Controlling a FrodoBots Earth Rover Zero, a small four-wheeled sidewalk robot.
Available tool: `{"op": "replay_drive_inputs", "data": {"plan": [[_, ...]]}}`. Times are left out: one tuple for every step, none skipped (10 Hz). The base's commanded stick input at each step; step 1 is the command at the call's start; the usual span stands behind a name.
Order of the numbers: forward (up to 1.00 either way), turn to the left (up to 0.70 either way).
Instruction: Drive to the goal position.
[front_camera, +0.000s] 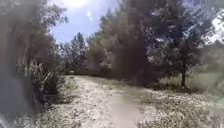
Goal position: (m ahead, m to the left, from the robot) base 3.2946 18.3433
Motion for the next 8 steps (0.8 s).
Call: {"op": "replay_drive_inputs", "data": {"plan": [[0.7, 0.0], [0.7, 0.0], [0.7, 0.0], [0.7, 0.0], [0.7, 0.0], [0.7, 0.0], [0.69, 0.0], [0.69, 0.0]]}}
